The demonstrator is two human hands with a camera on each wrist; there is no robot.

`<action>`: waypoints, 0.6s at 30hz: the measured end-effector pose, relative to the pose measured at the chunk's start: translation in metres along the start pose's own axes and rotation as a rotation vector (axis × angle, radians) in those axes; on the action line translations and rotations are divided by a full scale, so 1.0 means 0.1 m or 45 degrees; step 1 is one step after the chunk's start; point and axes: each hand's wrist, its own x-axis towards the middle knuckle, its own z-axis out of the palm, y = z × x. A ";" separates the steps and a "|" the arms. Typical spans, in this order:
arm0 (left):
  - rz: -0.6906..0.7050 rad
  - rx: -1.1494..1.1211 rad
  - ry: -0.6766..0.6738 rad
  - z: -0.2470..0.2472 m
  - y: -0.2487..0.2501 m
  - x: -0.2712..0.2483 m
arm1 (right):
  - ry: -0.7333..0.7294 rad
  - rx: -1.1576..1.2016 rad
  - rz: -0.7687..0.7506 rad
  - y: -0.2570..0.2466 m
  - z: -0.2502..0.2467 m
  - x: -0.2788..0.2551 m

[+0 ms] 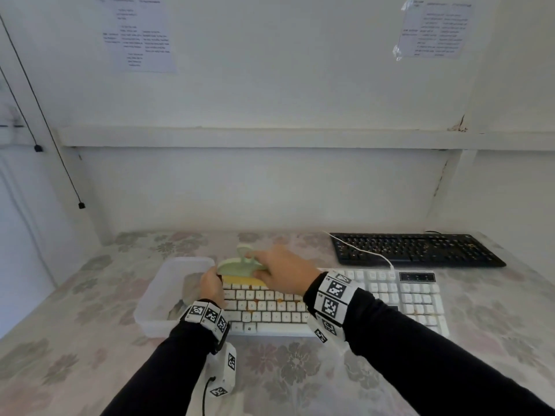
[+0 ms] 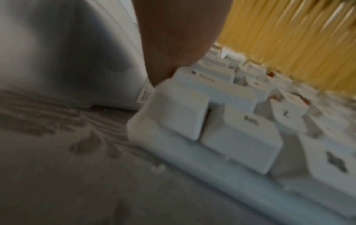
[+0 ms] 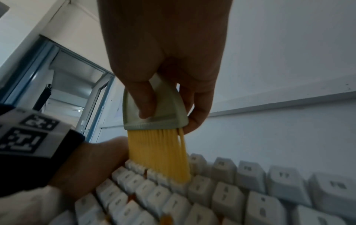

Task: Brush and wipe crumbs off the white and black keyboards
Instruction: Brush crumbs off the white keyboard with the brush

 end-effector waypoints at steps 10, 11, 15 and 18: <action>-0.129 -0.116 -0.011 0.02 -0.04 -0.01 | -0.083 -0.229 0.085 0.27 0.02 -0.15; -0.121 -0.120 -0.008 0.03 -0.02 -0.03 | -0.089 -0.236 0.103 0.31 0.01 -0.19; -0.110 -0.105 -0.015 0.02 0.00 -0.06 | -0.094 -0.293 0.175 0.46 -0.01 -0.33; -0.115 -0.089 -0.031 0.02 0.00 -0.08 | -0.082 -0.308 0.223 0.62 -0.02 -0.43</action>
